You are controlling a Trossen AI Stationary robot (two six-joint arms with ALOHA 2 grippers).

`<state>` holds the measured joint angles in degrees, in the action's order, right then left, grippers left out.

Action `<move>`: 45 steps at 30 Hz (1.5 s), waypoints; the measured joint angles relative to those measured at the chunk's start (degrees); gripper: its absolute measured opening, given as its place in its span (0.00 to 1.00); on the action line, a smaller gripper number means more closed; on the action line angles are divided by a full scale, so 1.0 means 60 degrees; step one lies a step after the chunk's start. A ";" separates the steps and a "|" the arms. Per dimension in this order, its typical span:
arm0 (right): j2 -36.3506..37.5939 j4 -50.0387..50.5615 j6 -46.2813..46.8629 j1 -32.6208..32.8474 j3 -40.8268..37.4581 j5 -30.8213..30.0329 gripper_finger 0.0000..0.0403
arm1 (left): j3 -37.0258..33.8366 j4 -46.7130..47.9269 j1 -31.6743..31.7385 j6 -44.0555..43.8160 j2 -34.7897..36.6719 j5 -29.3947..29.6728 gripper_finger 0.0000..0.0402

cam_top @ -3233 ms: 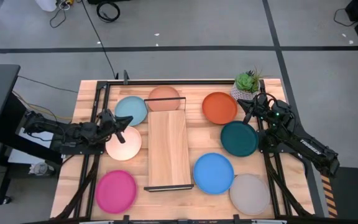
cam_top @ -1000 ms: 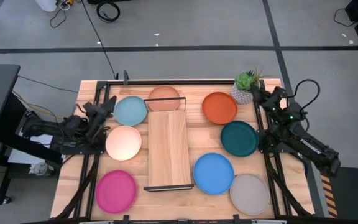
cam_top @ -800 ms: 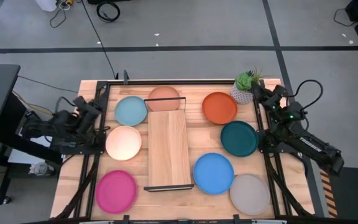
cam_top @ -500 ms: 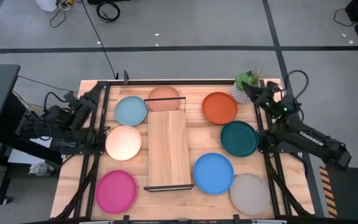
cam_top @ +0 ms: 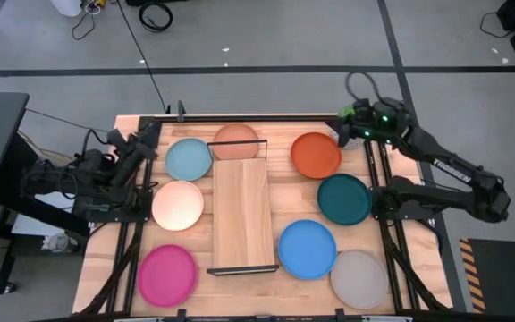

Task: Place and stack plates onto a shelf
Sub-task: Put the orange plate on the shelf

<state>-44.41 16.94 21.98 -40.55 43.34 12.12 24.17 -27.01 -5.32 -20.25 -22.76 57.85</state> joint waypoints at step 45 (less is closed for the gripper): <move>-0.7532 0.1935 -0.3221 0.4381 0.0726 -0.3647 0.32 | 0.2739 0.2776 -0.0009 0.0994 -0.0831 0.0382 0.31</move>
<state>-89.61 28.55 2.66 -14.26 47.70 -9.76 40.60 -10.35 -5.38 -14.28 -27.75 60.14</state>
